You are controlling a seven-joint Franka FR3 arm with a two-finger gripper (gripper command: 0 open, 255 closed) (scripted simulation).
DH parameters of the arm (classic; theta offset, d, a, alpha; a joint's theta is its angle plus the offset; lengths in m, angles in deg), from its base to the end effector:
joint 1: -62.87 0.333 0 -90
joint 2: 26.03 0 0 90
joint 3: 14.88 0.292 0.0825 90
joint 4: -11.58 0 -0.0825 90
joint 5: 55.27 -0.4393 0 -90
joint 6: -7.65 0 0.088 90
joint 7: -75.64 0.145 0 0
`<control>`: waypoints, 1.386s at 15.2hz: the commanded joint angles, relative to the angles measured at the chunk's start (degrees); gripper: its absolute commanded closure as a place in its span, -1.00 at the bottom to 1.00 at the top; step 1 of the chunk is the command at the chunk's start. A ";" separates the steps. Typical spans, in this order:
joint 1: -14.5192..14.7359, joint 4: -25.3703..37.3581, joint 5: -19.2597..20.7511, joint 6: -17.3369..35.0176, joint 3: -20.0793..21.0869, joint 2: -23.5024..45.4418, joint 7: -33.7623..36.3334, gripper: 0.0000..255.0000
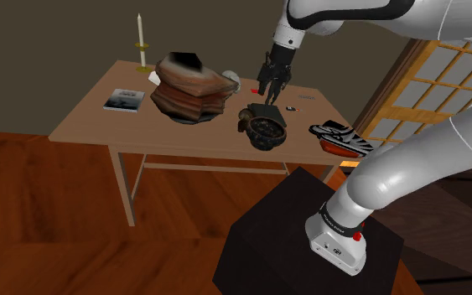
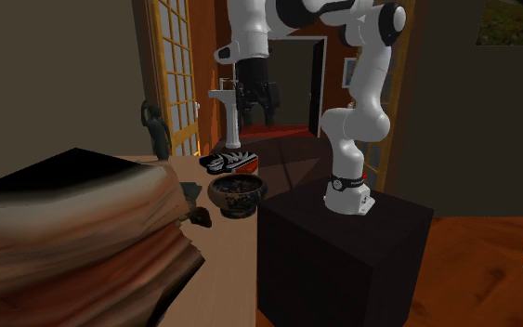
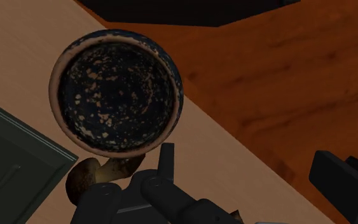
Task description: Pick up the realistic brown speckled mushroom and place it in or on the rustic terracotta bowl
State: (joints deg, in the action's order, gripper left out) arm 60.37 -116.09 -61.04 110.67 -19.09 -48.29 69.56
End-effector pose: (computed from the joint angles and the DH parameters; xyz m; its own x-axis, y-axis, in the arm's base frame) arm 0.4912 -0.0460 0.4492 0.9991 -0.0277 -0.0309 -0.0315 -0.9912 -0.1285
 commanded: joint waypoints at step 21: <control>-3.23 26.59 -13.50 10.11 -4.08 41.46 -10.00 -1.00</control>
State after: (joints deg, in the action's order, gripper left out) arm 57.11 -89.29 -74.40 120.34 -23.23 -7.03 59.65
